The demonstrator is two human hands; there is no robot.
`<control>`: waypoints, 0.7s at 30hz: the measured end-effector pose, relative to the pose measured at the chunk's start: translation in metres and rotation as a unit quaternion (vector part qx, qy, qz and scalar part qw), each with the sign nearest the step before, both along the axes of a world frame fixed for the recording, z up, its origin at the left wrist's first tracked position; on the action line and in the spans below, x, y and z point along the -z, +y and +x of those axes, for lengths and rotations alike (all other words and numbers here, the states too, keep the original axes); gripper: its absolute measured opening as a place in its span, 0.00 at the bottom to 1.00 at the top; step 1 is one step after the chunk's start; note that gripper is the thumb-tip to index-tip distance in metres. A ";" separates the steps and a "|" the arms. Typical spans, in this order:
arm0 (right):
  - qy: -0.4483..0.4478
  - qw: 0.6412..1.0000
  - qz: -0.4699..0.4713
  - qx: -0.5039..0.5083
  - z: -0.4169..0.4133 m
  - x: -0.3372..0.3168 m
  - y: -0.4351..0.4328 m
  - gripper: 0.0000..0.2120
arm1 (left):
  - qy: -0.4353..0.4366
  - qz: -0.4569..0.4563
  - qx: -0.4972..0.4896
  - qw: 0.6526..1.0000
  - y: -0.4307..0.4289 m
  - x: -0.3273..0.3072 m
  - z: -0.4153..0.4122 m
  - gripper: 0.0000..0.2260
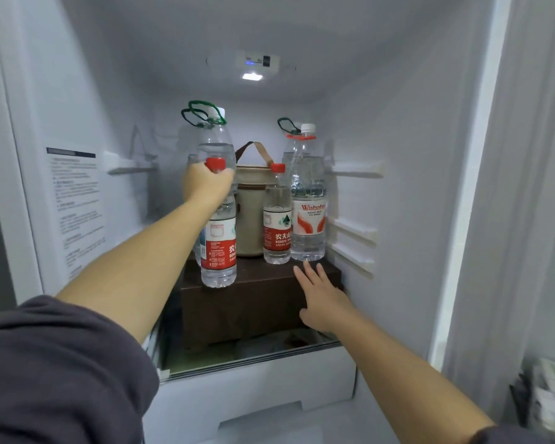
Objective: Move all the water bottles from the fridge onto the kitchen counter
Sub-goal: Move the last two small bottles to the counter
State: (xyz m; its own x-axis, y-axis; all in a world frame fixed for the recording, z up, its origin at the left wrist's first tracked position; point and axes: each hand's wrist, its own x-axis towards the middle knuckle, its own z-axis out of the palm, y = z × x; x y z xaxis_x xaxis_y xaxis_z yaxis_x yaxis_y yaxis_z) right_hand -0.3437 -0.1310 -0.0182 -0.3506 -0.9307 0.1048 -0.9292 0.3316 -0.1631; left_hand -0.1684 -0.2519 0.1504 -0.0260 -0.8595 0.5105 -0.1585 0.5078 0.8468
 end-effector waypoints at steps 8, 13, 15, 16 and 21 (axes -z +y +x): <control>-0.083 0.990 -0.109 0.027 0.014 -0.049 -0.012 0.26 | -0.002 -0.005 -0.019 1.000 -0.010 0.008 -0.005 0.07; -0.188 0.904 -0.384 0.005 0.016 -0.127 -0.058 0.22 | 0.001 -0.012 -0.020 1.000 -0.017 0.011 -0.004 0.08; -0.216 0.883 -0.416 0.001 0.015 -0.153 -0.075 0.24 | -0.003 -0.016 -0.025 1.000 -0.019 0.011 -0.004 0.09; -0.216 0.881 -0.421 0.013 0.015 -0.163 -0.082 0.24 | -0.002 -0.018 -0.024 1.000 -0.019 0.011 -0.005 0.09; -0.138 0.906 -0.386 0.108 0.019 -0.185 -0.117 0.16 | -0.014 -0.031 -0.039 0.999 -0.021 0.012 -0.005 0.09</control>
State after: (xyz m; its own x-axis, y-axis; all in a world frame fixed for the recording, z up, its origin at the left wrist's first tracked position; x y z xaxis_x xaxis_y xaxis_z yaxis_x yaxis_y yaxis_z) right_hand -0.3249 -0.2482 0.1664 -0.6271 -0.5236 0.5767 -0.7454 0.1883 -0.6395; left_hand -0.1731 -0.2731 0.1383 0.0240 -0.8267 0.5621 -0.2230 0.5436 0.8092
